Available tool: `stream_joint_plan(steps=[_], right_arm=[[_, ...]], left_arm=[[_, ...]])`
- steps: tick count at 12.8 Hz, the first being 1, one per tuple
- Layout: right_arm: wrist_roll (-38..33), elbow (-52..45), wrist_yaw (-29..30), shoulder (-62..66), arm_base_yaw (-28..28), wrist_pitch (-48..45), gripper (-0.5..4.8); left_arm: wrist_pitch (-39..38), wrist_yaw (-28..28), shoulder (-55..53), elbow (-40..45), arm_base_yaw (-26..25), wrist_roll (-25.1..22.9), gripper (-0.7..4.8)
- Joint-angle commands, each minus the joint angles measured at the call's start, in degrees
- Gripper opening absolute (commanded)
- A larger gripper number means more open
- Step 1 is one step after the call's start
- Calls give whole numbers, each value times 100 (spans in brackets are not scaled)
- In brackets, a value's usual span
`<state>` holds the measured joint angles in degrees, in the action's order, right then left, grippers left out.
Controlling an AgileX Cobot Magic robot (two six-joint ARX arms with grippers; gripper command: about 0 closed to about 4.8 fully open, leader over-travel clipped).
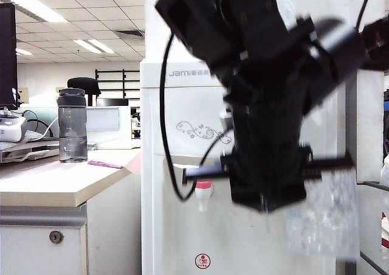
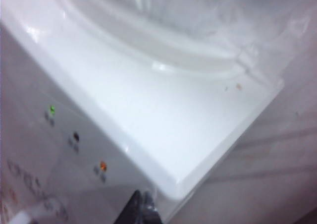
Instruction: Pick up the plastic mug from the left desk, go to the cold water outlet of the water dispenser, press the vertical switch to get some water, then put the mug back on the desk.
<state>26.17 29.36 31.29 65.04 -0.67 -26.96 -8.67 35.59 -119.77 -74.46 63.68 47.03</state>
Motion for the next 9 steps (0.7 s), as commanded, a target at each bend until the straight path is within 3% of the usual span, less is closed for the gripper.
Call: stream_joint_plan(steps=[1, 9], right_arm=[[-592, 26, 37, -223, 0, -479, -1], [-1484, 205, 33, -898, 439, -629, -1]], left_arm=[[11, 184, 332, -35, 11, 9, -6], [-317, 546, 1344, -33, 17, -22, -6]])
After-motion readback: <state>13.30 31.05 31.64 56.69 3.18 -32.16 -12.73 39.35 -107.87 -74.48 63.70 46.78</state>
